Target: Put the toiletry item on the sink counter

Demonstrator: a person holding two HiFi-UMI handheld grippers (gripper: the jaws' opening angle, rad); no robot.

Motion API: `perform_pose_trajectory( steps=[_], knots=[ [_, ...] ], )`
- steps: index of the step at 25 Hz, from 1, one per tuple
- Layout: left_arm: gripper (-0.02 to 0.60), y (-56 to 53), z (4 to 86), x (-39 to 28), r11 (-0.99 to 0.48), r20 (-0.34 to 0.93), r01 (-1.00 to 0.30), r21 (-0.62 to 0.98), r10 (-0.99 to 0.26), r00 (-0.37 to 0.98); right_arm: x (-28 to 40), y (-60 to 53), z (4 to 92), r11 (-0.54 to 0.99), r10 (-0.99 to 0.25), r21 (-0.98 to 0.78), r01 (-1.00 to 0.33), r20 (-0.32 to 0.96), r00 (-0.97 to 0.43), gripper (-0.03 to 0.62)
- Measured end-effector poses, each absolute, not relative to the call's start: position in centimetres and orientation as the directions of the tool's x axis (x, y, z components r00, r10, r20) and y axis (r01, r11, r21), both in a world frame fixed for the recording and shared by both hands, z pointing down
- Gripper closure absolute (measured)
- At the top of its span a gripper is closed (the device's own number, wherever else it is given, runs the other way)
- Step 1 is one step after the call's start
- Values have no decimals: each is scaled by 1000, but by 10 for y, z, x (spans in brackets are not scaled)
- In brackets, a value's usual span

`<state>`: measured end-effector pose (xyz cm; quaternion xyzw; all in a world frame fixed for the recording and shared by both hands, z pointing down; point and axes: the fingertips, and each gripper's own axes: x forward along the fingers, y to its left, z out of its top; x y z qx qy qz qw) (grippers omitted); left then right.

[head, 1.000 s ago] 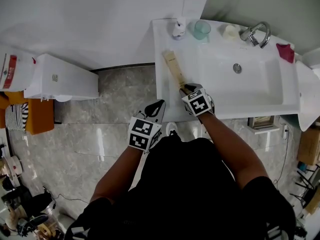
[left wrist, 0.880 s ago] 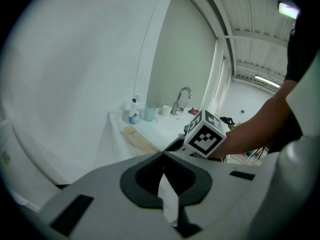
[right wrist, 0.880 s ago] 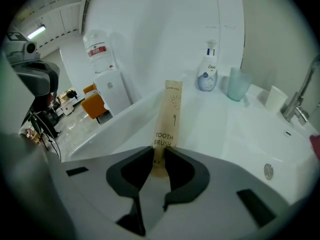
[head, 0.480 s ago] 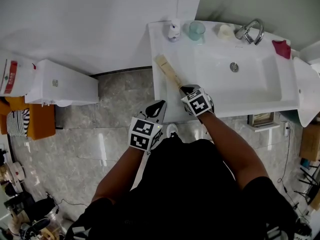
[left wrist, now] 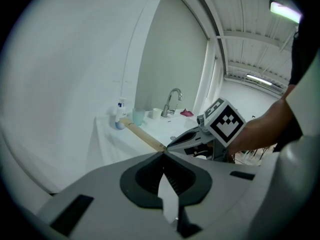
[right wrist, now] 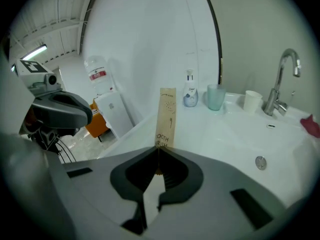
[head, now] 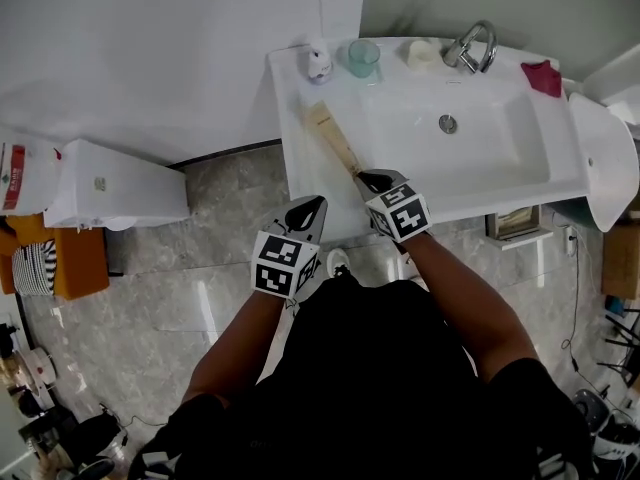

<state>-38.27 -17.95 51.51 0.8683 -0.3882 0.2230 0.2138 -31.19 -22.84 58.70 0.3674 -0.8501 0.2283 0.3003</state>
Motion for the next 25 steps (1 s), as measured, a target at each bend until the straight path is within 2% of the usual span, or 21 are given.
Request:
perform_pose_trajectory(
  steps=[12, 25],
  knots=[
    [578, -169, 491, -287, -692, 498, -696, 192, -542, 677, -212, -189, 511, 554, -619, -198, -809, 552, -558, 586],
    [578, -126, 477, -141, -791, 456, -580, 195, -451, 767, -49, -118, 482, 409, -732, -198, -891, 511, -450, 586]
  ],
)
